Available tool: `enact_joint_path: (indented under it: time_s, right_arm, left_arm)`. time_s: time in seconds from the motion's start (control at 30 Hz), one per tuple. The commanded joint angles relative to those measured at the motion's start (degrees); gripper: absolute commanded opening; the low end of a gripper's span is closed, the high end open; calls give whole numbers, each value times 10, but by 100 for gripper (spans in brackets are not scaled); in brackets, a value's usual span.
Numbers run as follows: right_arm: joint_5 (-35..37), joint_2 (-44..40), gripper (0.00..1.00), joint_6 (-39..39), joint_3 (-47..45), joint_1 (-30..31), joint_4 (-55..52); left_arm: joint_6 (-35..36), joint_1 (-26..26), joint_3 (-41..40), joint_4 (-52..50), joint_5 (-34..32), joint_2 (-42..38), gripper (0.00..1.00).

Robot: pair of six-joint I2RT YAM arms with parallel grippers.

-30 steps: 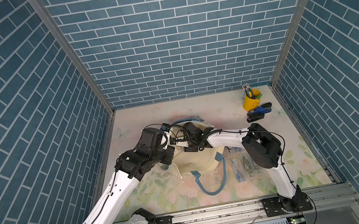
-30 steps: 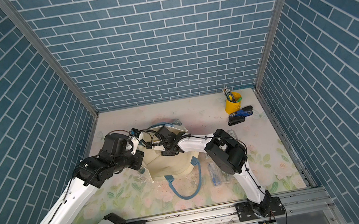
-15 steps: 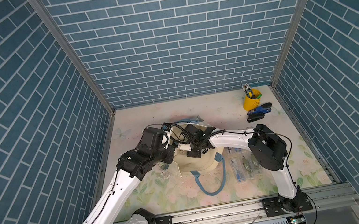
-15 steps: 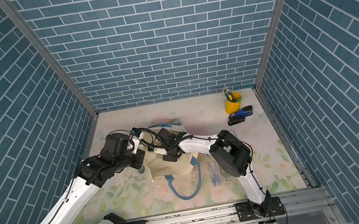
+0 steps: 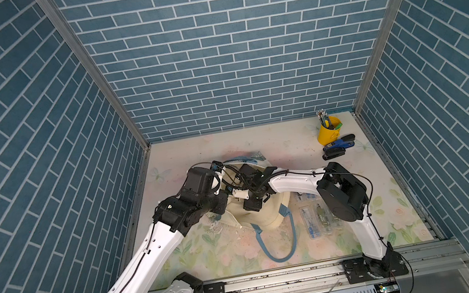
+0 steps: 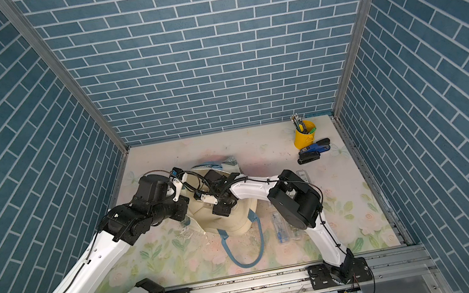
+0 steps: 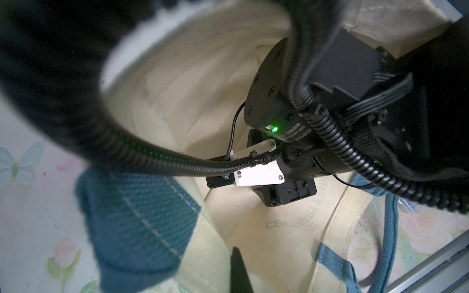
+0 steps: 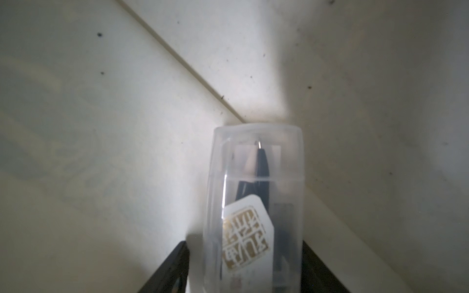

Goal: Take out the compass set from the canvas bag
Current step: Pick up the compass set from the canvas bag.

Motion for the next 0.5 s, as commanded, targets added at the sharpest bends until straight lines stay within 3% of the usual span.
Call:
enact_joint_path:
  time_s: [0.0,0.47]
  right_arm:
    - [-20,23,63,29,14,4,-64]
    - [-8,-68,52,73,-51,9,-90]
  left_arm:
    - [4,-4,-5,20,17,-6,0]
    - [3,-5,-5,15,3,-12,0]
